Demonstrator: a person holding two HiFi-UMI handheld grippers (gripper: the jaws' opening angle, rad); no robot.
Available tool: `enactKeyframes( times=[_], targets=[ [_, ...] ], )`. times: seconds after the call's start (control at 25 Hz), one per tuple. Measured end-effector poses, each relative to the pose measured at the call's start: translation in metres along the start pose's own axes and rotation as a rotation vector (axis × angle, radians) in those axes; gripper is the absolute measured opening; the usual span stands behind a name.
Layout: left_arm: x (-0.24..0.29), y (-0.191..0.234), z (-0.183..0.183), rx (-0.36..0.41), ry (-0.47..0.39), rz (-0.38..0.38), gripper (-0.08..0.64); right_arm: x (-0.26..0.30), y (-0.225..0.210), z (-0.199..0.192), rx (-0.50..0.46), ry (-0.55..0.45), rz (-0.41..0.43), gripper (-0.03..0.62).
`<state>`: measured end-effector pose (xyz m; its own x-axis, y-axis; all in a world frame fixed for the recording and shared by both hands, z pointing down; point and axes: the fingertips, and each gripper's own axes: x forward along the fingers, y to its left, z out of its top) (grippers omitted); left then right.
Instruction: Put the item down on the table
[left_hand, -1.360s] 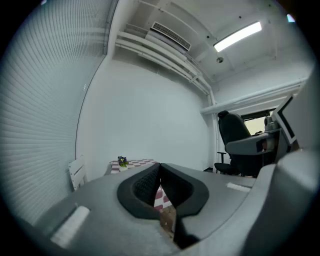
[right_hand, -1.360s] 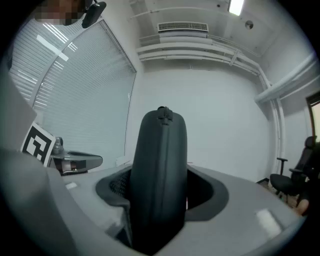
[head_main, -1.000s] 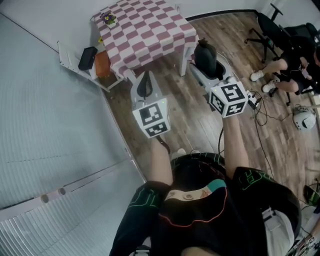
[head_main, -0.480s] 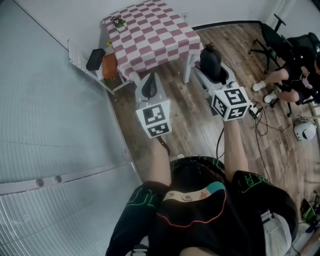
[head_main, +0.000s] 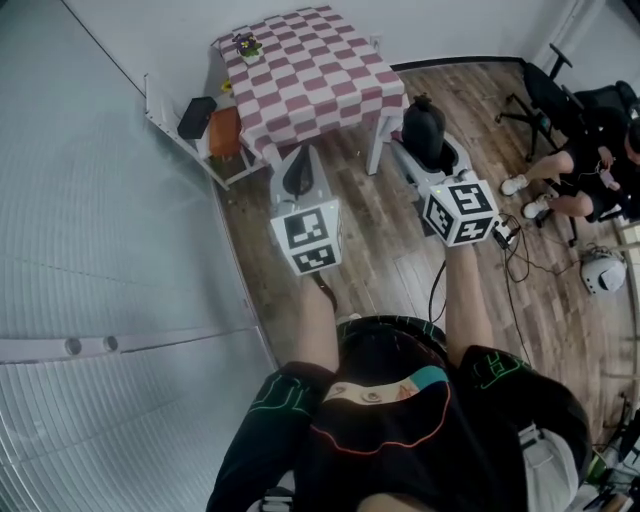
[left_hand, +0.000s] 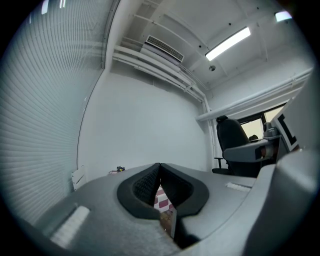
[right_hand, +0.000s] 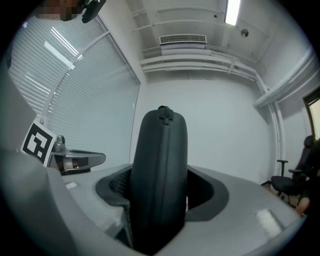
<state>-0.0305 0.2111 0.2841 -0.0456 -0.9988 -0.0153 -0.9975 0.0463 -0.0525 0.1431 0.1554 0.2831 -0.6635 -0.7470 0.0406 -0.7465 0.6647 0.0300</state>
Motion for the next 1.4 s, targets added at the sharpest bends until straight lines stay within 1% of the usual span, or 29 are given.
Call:
enactKeyframes(
  times=[0.16, 0.32, 0.52, 0.64, 0.76, 0.92, 1.08, 1.28, 1.4],
  targets=[
    [-0.005, -0.001, -0.001, -0.004, -0.017, -0.01, 0.009, -0.006, 0.002, -0.008, 0.005, 0.019, -0.009, 0.287],
    [-0.005, 0.0, -0.005, -0.013, -0.006, -0.015, 0.009, -0.009, 0.003, -0.01, -0.002, 0.027, -0.019, 0.287],
    [0.001, -0.006, -0.006, -0.03, 0.0, -0.032, 0.009, -0.01, -0.006, -0.011, -0.005, 0.037, -0.036, 0.287],
    [0.008, -0.006, -0.015, -0.032, 0.009, -0.037, 0.009, -0.004, -0.011, -0.022, 0.001, 0.065, -0.04, 0.287],
    [0.018, 0.003, -0.02, -0.038, 0.022, -0.021, 0.009, 0.009, -0.011, -0.029, 0.002, 0.077, -0.027, 0.287],
    [0.032, 0.011, -0.023, -0.068, 0.006, -0.009, 0.009, 0.028, -0.015, -0.033, 0.004, 0.079, -0.008, 0.288],
    [0.056, 0.011, -0.028, -0.066, 0.008, -0.012, 0.009, 0.047, -0.029, -0.039, 0.009, 0.085, -0.01, 0.288],
    [0.098, 0.006, -0.043, -0.077, 0.036, -0.024, 0.009, 0.077, -0.058, -0.052, 0.025, 0.108, -0.018, 0.288],
    [0.123, 0.006, -0.055, -0.092, 0.046, -0.014, 0.009, 0.098, -0.075, -0.063, 0.044, 0.137, -0.022, 0.288]
  ],
)
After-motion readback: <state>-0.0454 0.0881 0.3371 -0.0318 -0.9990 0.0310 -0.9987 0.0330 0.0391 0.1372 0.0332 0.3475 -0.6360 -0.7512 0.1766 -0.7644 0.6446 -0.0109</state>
